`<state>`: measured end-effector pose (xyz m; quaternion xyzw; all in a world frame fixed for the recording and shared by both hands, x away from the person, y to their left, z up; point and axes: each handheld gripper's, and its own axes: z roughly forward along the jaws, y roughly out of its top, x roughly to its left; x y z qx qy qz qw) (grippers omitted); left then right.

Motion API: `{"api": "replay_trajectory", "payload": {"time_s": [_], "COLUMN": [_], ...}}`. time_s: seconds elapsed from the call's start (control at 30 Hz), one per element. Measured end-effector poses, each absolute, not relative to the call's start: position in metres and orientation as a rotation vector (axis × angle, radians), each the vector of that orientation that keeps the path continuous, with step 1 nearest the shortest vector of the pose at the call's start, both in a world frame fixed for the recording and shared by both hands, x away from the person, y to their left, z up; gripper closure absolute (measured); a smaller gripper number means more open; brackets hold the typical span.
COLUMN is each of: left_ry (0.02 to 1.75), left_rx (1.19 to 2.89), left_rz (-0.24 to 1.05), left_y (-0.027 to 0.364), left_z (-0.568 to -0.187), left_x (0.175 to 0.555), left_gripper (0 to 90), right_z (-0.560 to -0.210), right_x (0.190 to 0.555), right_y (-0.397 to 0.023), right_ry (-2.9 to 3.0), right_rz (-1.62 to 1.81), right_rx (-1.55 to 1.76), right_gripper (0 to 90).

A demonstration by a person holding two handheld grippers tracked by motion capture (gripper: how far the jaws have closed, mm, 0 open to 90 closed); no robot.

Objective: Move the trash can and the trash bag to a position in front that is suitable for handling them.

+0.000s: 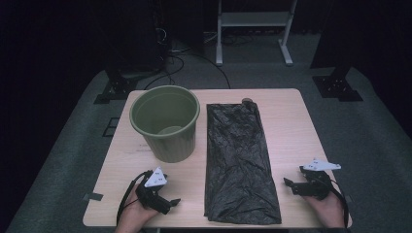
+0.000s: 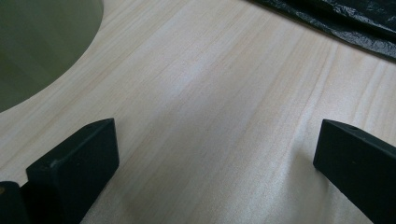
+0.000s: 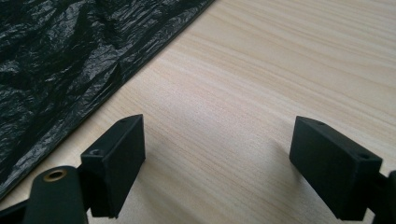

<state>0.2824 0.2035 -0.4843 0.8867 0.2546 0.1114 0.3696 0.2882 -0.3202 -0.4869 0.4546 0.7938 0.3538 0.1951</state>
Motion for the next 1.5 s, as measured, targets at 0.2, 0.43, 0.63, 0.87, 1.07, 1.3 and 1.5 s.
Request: {"api": "replay_trajectory", "payload": {"time_s": [0.2, 0.43, 0.63, 0.87, 1.07, 1.3, 1.5], "left_ry": [0.661, 0.682, 0.681, 0.665, 0.716, 0.761, 0.789], "left_rx": [2.272, 2.265, 2.251, 2.237, 2.206, 2.149, 2.132], "left_rz": [0.289, 0.297, 0.287, 0.273, 0.281, 0.339, 0.373], "left_y": [0.203, 0.204, 0.212, 0.209, 0.218, 0.23, 0.238], "left_z": [-0.484, -0.484, -0.48, -0.468, -0.455, -0.432, -0.41], "left_x": [0.283, 0.284, 0.283, 0.28, 0.283, 0.283, 0.284], "left_gripper": [0.0, 0.0, 14.1, 21.2, 26.7, 28.0, 27.7], "right_z": [-0.487, -0.487, -0.487, -0.487, -0.487, -0.487, -0.487], "right_x": [0.288, 0.288, 0.289, 0.289, 0.289, 0.289, 0.289], "right_y": [-0.32, -0.32, -0.32, -0.319, -0.319, -0.319, -0.319], "right_ry": [2.226, 2.223, 2.22, 2.219, 2.219, 2.219, 2.218], "right_rz": [0.991, 0.991, 0.989, 0.989, 0.989, 0.989, 0.989], "right_rx": [1.273, 1.276, 1.28, 1.281, 1.281, 1.281, 1.282], "right_gripper": [17.4, 17.5, 17.5, 17.5, 17.5, 17.5, 17.6]}}
